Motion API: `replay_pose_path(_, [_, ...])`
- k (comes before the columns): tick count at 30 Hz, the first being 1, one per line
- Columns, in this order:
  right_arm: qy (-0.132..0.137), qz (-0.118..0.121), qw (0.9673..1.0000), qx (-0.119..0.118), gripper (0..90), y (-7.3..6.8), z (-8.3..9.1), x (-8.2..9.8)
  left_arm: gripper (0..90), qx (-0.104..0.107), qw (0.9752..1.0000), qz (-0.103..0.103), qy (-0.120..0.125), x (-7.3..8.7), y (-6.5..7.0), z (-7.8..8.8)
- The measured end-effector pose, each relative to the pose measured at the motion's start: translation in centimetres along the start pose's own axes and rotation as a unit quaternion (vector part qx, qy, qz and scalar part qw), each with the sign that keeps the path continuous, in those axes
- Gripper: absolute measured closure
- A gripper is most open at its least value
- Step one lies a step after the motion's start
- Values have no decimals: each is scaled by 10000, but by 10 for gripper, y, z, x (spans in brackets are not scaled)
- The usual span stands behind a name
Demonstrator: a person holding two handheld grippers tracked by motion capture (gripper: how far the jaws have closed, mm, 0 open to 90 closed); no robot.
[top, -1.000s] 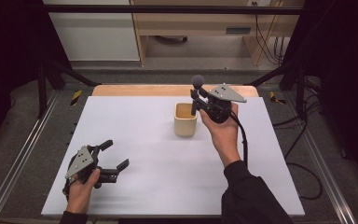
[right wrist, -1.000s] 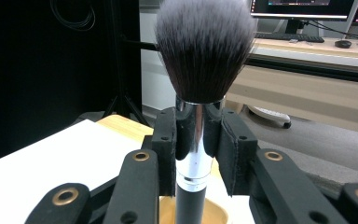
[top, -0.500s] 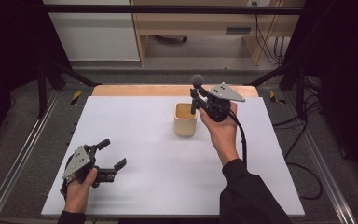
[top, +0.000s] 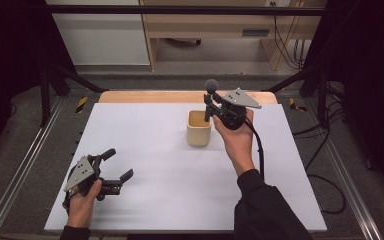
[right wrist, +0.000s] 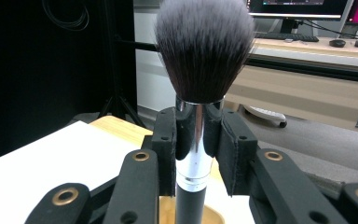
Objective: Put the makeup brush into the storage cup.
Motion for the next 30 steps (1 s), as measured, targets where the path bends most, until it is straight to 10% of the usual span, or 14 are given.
replay_pose_path(30, [-42,-3,10000,3,704,1,-12,6,13,3,10000,-59,-41,1,3,-1])
Point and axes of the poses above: each handheld gripper's, and its own axes: z roughly backward along the jaws, x roughly out of its underside, y roughly to its right, the point moved 2 cm from there along -z, roughly forward along the jaws, and after that the axes turned 10 degrees about -x, right-handed, at the moved point
